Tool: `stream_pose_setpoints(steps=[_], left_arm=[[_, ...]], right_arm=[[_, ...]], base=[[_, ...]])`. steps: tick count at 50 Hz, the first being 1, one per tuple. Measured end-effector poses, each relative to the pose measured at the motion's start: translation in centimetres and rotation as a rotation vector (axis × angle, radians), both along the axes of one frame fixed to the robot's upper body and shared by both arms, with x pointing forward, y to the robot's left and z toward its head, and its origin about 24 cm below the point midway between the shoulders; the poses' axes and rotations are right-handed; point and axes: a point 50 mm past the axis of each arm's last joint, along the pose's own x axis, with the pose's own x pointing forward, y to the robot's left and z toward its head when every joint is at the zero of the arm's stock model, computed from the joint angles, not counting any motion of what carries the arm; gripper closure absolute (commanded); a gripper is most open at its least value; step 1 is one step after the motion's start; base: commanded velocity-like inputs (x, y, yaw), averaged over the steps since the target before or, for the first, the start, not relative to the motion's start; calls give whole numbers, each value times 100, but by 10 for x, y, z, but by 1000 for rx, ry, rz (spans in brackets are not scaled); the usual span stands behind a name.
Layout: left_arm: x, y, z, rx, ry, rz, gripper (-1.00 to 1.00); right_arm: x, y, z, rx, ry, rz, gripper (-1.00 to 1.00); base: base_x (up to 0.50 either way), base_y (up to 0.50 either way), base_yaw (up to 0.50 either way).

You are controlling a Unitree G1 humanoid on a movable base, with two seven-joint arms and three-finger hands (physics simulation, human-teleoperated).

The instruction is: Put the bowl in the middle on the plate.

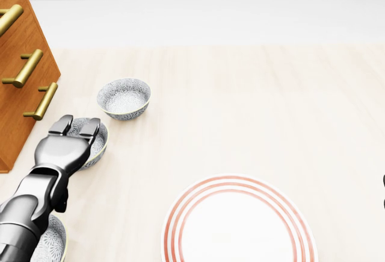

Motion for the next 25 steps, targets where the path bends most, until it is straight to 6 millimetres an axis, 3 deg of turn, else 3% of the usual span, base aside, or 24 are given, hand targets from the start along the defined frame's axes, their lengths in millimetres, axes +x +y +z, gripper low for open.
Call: stream_pose_setpoints(steps=[25], left_arm=[[-3, -3, -11, -12, 30, 1, -100]], right_arm=[[0, 0, 0, 1, 1, -1, -100]], base=[[0, 0, 0]])
